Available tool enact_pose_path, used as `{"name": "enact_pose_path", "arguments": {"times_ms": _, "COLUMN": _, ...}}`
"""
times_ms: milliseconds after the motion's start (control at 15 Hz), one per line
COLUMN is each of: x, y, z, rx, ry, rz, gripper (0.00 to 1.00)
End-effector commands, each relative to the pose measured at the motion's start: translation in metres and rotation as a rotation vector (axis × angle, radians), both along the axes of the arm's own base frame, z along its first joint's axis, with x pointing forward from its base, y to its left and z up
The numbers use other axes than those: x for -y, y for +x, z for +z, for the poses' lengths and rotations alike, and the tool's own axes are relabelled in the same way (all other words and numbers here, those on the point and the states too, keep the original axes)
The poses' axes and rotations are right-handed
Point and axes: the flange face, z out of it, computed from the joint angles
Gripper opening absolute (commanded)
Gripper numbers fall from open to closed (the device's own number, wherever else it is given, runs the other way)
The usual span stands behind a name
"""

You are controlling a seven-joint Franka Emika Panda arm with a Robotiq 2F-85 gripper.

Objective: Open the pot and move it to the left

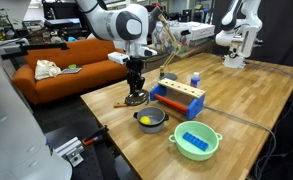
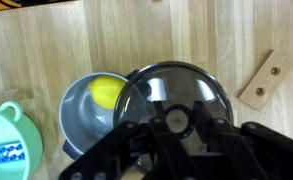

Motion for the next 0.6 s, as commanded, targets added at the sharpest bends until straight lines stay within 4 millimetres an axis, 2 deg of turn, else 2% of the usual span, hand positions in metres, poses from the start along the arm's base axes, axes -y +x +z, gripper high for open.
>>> {"name": "enact_pose_path", "arguments": {"times_ms": 0, "x": -0.018, "y": -0.010, "z": 0.002, "rx": -0.019, "ry": 0.006, "rz": 0.105, "gripper": 0.08}}
{"name": "enact_pose_path", "arguments": {"times_ms": 200, "x": -0.032, "y": -0.021, "z": -0.005, "rx": -0.044, "ry": 0.010, "rz": 0.163, "gripper": 0.08}}
{"name": "enact_pose_path", "arguments": {"times_ms": 533, "x": -0.035, "y": -0.025, "z": -0.031, "rx": -0.098, "ry": -0.011, "rz": 0.179, "gripper": 0.08}}
